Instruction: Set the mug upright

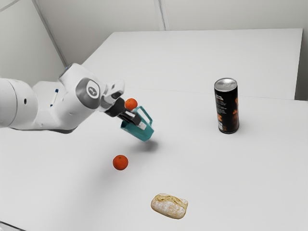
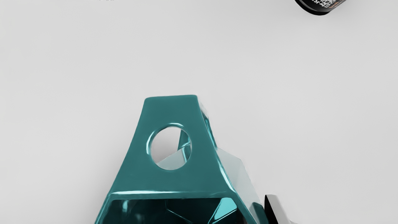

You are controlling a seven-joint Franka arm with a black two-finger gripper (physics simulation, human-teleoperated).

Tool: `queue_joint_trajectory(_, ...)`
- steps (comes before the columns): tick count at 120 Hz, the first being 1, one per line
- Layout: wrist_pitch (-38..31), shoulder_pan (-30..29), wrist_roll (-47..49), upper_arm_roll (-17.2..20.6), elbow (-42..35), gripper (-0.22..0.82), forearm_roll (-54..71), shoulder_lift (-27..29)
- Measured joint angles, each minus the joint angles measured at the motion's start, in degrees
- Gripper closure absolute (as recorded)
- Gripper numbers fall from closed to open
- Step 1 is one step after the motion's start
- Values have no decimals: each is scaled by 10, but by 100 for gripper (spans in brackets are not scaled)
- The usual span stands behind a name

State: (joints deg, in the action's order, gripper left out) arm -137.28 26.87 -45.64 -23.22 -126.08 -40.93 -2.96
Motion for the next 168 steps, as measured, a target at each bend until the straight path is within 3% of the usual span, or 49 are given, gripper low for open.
queue_joint_trajectory(26,-5,1,89,0,31,78,231,-7)
queue_joint_trajectory(50,40,6,172,0,34,78,338,-6)
queue_joint_trajectory(94,70,4,274,-1,31,78,388,-23)
queue_joint_trajectory(156,10,5,346,-1,5,78,411,-39)
queue_joint_trajectory(168,5,5,353,-1,5,73,411,-39)
